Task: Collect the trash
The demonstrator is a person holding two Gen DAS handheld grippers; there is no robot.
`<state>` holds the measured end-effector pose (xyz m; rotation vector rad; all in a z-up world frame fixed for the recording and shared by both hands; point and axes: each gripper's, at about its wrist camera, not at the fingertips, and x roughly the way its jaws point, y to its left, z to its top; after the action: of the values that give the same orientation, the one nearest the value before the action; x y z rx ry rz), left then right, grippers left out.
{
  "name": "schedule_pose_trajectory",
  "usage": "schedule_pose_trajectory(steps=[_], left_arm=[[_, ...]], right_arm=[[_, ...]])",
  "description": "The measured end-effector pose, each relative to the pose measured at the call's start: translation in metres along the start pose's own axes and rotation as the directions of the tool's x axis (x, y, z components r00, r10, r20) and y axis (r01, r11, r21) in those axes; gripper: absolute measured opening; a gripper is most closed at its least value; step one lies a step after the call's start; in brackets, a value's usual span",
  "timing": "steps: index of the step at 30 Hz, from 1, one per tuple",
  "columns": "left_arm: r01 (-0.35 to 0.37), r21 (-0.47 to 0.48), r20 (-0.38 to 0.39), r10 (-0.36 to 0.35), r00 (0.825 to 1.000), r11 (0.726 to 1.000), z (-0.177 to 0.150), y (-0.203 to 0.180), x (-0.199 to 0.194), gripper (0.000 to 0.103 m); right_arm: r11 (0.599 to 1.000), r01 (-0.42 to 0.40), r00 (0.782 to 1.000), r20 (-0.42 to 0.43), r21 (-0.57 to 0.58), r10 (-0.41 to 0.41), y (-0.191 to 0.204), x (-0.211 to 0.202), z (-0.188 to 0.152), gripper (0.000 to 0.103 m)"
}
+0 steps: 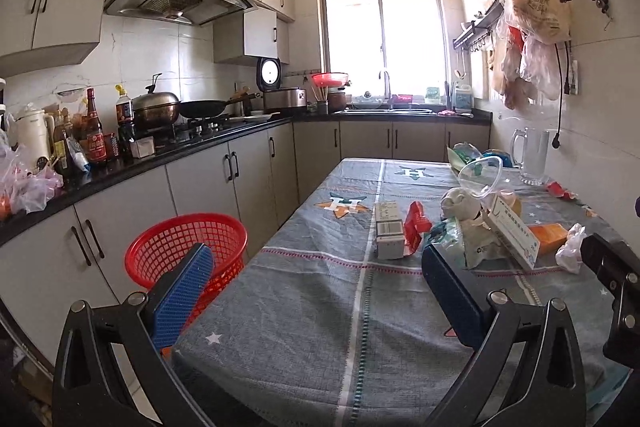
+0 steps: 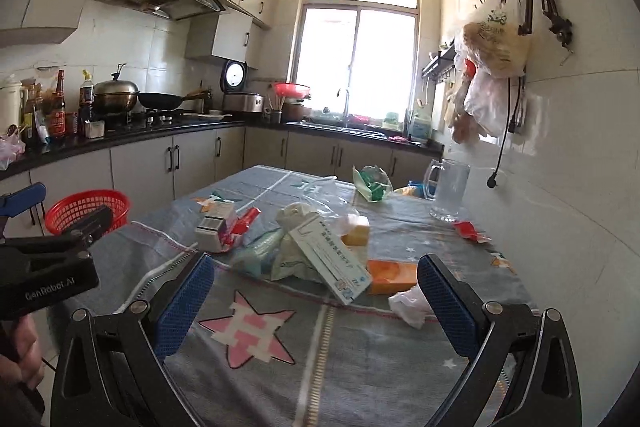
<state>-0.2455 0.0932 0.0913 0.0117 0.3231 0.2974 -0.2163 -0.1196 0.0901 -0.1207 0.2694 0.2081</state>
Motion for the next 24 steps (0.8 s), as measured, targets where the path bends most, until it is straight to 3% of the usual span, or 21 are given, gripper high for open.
schedule_pose_trajectory(steps=[11, 24], left_arm=[[-0.038, -0.031, -0.031, 0.037, 0.999, 0.999, -0.01, 0.02, 0.01, 0.103], [-0.022, -0.07, -0.095, 0.015, 0.995, 0.997, -0.026, 0.04, 0.032, 0.103]], right_arm=[[0.998, -0.065, 0.994, -0.084, 0.0, 0.065, 0.026, 0.025, -0.001, 0.103], [0.999, -0.048, 0.988, -0.149, -0.001, 0.047, 0.04, 0.041, -0.002, 0.103]])
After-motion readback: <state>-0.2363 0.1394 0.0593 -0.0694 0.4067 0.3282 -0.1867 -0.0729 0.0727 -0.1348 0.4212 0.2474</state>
